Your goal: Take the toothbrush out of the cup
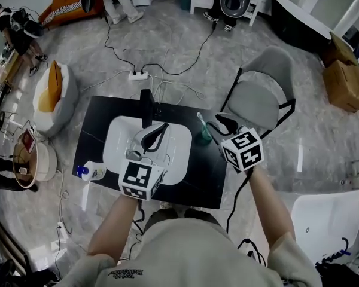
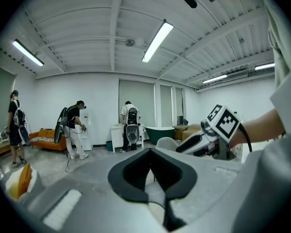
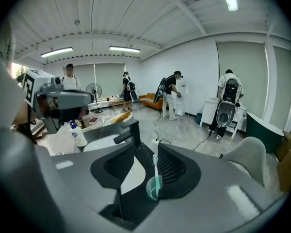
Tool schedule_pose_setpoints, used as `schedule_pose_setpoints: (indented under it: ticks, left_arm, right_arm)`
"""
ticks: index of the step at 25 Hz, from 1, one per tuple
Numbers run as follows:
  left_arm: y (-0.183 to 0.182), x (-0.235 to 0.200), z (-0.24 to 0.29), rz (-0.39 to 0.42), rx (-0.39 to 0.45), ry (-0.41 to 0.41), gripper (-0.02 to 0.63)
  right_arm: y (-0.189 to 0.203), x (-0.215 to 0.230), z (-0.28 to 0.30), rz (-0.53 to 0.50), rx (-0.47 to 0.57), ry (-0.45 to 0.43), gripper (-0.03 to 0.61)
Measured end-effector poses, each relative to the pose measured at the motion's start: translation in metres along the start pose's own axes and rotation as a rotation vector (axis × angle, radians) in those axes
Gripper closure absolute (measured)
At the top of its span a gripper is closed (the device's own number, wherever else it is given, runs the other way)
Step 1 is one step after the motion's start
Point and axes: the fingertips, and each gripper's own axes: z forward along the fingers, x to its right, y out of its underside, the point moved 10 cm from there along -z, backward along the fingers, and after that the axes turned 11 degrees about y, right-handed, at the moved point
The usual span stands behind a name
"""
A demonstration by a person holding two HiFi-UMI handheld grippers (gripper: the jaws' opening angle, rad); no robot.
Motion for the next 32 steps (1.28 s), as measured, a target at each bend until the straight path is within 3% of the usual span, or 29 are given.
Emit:
schedule_pose_setpoints:
  ticks: [9, 17, 22, 25, 32]
  left_arm:
    - [0.045, -0.012, 0.018, -0.056, -0.091, -0.007, 0.611]
    - [0.073, -0.017, 0.021, -0.054, -0.176, 0.020, 0.612]
    - [0.087, -0.018, 0.020, -0.070, -0.196, 0.035, 0.612]
    - [0.090, -0.020, 0.019, -0.078, -0.198, 0.036, 0.612]
    - [0.081, -0.025, 0.012, -0.061, -0.184, 0.029, 0.612]
  right_arm:
    - [0.061, 0.013, 0.085, -0.027, -0.215, 0.005, 0.423]
    - [0.078, 0.010, 0.126, -0.084, -0.313, -0.009, 0.448]
    - [0.086, 0.005, 0.138, -0.095, -0.347, 0.005, 0.466]
    - [0.087, 0.006, 0.139, -0.076, -0.344, 0.017, 0.544]
    - [0.069, 0.011, 0.114, -0.040, -0.247, 0.024, 0.549]
